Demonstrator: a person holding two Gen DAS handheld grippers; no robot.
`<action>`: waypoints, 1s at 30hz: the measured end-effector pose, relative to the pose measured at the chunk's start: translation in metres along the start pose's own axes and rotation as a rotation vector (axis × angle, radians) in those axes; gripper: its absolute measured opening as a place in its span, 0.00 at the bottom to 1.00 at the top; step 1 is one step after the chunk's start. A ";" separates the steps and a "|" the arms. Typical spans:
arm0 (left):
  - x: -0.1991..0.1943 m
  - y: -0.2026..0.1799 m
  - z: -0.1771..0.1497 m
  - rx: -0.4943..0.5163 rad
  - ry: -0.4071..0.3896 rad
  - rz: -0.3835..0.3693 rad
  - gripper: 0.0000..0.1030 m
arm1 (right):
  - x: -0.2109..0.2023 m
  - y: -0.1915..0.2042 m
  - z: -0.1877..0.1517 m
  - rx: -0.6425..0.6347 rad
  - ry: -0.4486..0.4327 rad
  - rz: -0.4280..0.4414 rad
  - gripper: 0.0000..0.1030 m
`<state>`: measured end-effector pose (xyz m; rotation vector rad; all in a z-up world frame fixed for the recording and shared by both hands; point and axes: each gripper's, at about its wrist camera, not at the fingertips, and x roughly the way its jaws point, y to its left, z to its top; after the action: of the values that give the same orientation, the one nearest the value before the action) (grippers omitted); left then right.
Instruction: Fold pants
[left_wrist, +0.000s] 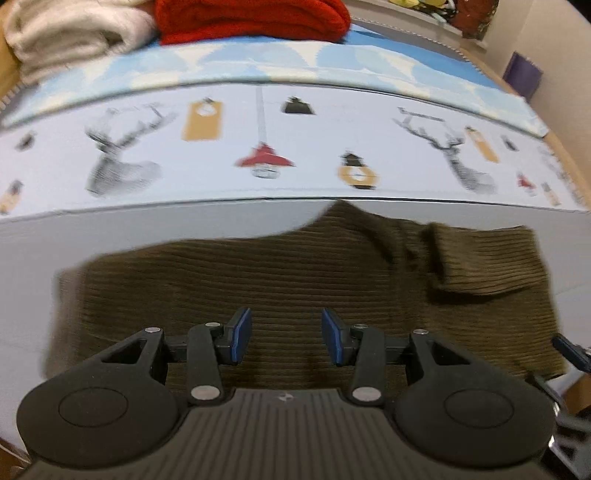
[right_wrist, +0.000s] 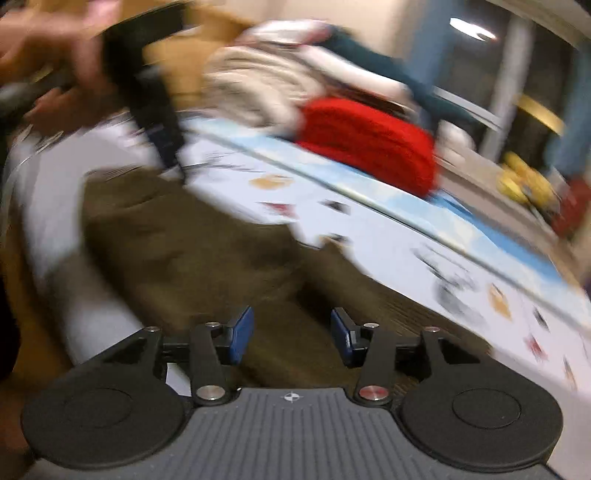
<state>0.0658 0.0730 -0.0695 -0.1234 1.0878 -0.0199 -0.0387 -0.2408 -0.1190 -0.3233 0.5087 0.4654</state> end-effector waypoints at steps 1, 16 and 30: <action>0.003 -0.005 0.001 -0.009 0.012 -0.031 0.47 | 0.001 -0.016 -0.005 0.066 0.032 -0.039 0.48; 0.070 -0.087 0.041 -0.166 0.036 -0.267 0.47 | -0.008 -0.031 -0.050 0.003 0.212 -0.020 0.57; 0.116 -0.096 0.072 -0.106 -0.016 -0.134 0.08 | -0.019 -0.048 -0.058 -0.055 0.233 0.103 0.11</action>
<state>0.1873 -0.0246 -0.1281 -0.2911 1.0632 -0.0816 -0.0522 -0.3117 -0.1477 -0.4081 0.7432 0.5453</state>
